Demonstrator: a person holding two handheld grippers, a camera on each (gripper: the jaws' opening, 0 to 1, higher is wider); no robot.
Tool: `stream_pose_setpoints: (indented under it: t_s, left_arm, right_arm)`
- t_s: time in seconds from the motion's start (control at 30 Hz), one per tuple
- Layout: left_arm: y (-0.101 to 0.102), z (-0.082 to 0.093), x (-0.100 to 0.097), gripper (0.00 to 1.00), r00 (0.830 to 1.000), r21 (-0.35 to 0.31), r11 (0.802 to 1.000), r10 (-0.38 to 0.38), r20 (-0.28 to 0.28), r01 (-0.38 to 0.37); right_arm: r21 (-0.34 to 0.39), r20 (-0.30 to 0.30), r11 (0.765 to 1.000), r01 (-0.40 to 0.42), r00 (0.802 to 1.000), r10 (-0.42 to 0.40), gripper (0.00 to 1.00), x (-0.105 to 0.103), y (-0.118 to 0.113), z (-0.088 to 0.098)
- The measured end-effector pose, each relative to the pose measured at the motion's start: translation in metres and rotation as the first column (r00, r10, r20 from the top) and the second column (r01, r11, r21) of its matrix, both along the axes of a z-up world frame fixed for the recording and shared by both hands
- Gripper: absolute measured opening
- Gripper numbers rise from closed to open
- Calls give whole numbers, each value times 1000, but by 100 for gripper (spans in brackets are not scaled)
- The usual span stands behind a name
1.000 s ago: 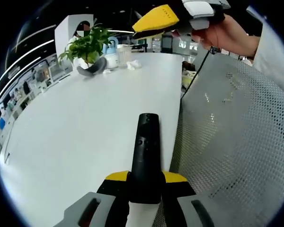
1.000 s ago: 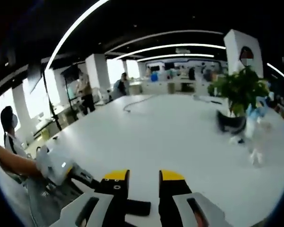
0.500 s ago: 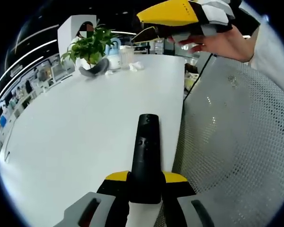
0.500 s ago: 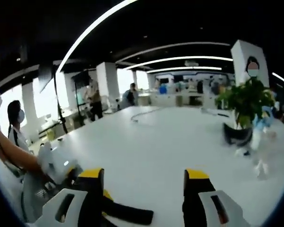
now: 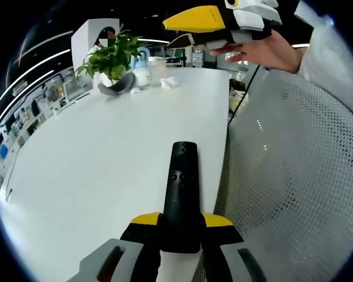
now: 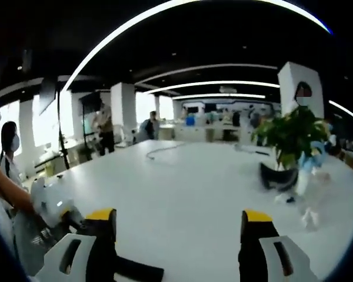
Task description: Press the specified remote control buttons in sequence, fully releasing each button before pressing the next.
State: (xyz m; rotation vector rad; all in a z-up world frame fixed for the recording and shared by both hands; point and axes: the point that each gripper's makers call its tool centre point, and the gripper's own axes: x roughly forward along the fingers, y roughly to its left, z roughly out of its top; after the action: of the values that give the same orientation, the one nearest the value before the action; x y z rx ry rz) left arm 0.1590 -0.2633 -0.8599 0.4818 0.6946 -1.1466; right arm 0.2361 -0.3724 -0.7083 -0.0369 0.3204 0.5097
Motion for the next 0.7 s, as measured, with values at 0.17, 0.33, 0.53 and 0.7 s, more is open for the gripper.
stream_pose_setpoints:
  t_s: [0.17,0.33,0.53,0.7]
  left_arm:
    - [0,0,0,24,1000,7,1000,-3,-3,3]
    - [5,-1,9,24,1000,31,999,-7,-11,7]
    - [6,-1,16,25,1000,29,999,-26,-12,26]
    - [6,-2,22,25,1000,33,999,-11,-9,11]
  right_arm:
    - [15,-1,1000,14,1000,-14,87,-1,-6,0]
    - [0,19,999,37,999,-37,92,2,-10,2]
    - [-12,25,999,40,999,-40,96,3,-11,0]
    - [8,0,998,64,998,-64,95,5,-17,-2]
